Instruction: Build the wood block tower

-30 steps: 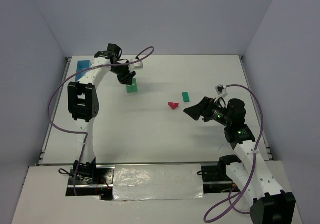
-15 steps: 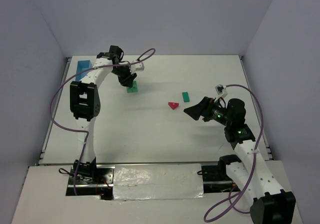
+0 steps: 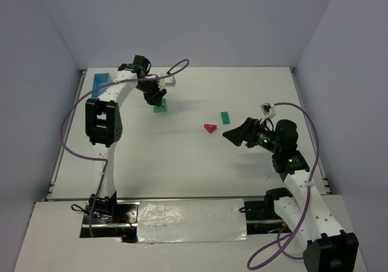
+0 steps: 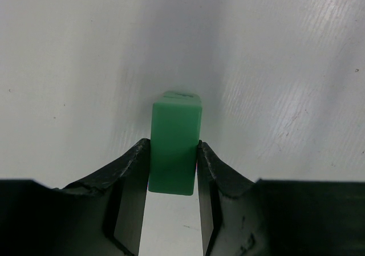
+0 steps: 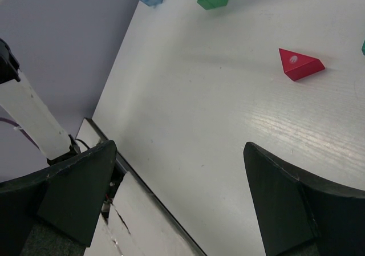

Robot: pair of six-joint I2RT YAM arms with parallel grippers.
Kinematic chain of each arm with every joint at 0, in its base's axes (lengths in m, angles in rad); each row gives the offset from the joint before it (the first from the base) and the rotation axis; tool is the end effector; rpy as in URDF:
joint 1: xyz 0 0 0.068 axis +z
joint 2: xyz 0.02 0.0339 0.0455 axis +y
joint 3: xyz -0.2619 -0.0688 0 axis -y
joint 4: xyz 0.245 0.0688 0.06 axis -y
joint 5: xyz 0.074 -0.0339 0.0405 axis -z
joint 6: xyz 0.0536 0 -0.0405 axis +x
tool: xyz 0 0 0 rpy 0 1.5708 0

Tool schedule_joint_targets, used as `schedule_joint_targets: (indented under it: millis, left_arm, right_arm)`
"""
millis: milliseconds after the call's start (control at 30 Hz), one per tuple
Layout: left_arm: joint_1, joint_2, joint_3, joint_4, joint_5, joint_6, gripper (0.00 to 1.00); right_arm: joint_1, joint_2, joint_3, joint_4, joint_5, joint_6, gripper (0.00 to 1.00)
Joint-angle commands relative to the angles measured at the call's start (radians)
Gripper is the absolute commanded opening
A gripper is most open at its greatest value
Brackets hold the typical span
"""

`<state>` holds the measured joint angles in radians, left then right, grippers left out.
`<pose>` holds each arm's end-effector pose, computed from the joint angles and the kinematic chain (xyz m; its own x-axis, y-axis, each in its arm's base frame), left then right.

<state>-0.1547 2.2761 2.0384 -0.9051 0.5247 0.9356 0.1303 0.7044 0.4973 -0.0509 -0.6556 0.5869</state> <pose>0.4820 -0.1023 0.2040 -0.2607 0.7457 -0.6131 0.9246 0.3755 0.0637 0.1794 0.0565 0.2617 -0.5914 0.3652 -0.7190 -0.4323 0.6090 0.6650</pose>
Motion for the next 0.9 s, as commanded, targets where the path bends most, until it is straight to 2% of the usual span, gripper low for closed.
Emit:
schedule_joint_targets:
  millis: [0, 400, 867]
  left_arm:
    - [0.0, 0.011, 0.031, 0.002, 0.018, -0.009, 0.36]
    - [0.006, 0.022, 0.037, 0.008, 0.018, -0.027, 0.45]
    - [0.009, 0.039, 0.051, 0.002, 0.0, -0.041, 0.49]
  right_arm:
    - [-0.004, 0.001, -0.006, 0.046, -0.018, 0.002, 1.0]
    - [-0.004, 0.007, -0.014, 0.092, -0.042, 0.007, 1.0]
    - [-0.006, 0.009, -0.019, 0.095, -0.044, 0.007, 1.0]
